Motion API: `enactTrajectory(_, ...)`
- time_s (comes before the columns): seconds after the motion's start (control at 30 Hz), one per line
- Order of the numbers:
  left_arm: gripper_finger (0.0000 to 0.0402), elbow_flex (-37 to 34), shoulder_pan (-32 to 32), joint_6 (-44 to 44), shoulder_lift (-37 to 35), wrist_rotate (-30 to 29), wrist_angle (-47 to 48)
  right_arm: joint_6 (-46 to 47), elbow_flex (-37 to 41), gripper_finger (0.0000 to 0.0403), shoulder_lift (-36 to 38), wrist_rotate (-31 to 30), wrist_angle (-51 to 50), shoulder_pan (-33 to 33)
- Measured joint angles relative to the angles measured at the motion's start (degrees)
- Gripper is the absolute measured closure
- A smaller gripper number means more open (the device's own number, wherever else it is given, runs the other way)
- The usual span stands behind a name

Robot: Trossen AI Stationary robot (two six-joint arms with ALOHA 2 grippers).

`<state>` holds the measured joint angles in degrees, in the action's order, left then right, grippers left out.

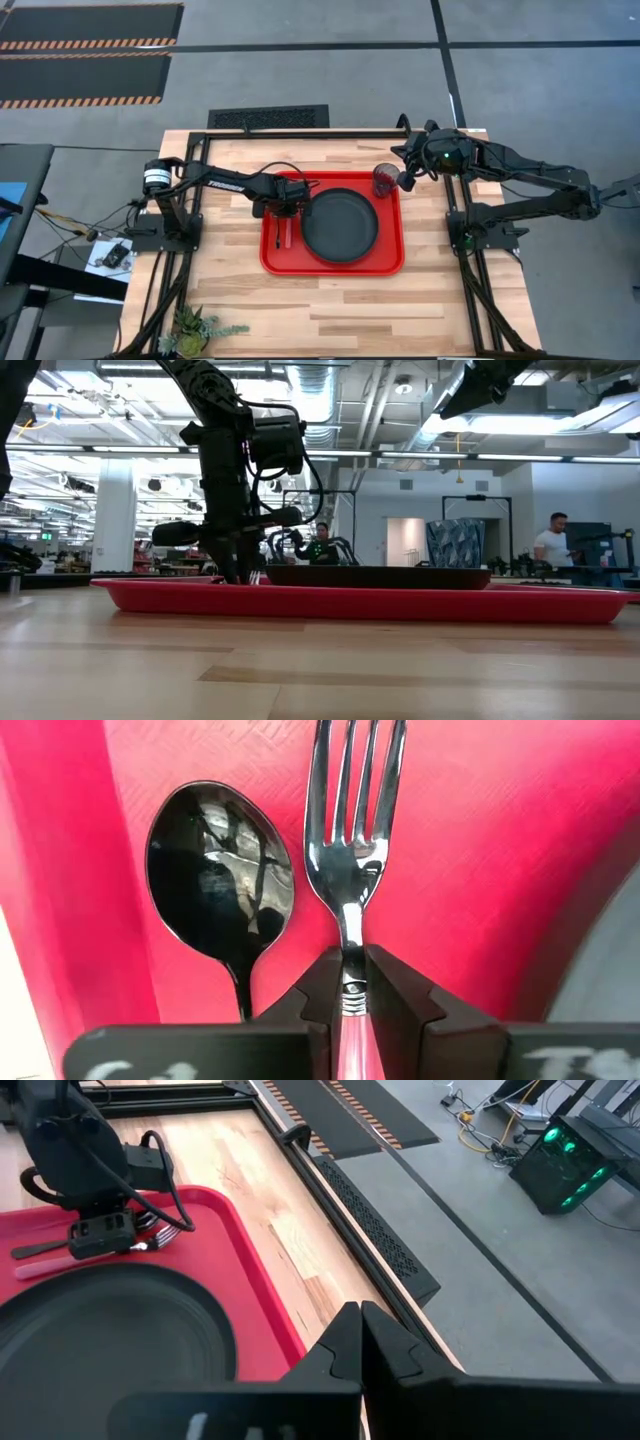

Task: Pick and place plate/cup/fork/spoon on tray
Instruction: Put the pink fork on the orange tray

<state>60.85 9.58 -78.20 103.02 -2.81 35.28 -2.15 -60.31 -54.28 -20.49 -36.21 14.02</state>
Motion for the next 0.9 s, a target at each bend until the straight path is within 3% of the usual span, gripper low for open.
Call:
enactTrajectory(0.47, 0.0305, 1.72, 0.07, 2.54, 0.11, -0.36, 1.62, 0.02, 0.02, 0.0392, 0.00, 0.00, 0.00, 0.00)
enactTrajectory(0.9, 0.0299, 1.74, 0.09, 0.64, 0.11, -0.44, 3.16, 0.02, 0.02, 0.0392, -0.02, -0.02, -0.01, 0.00)
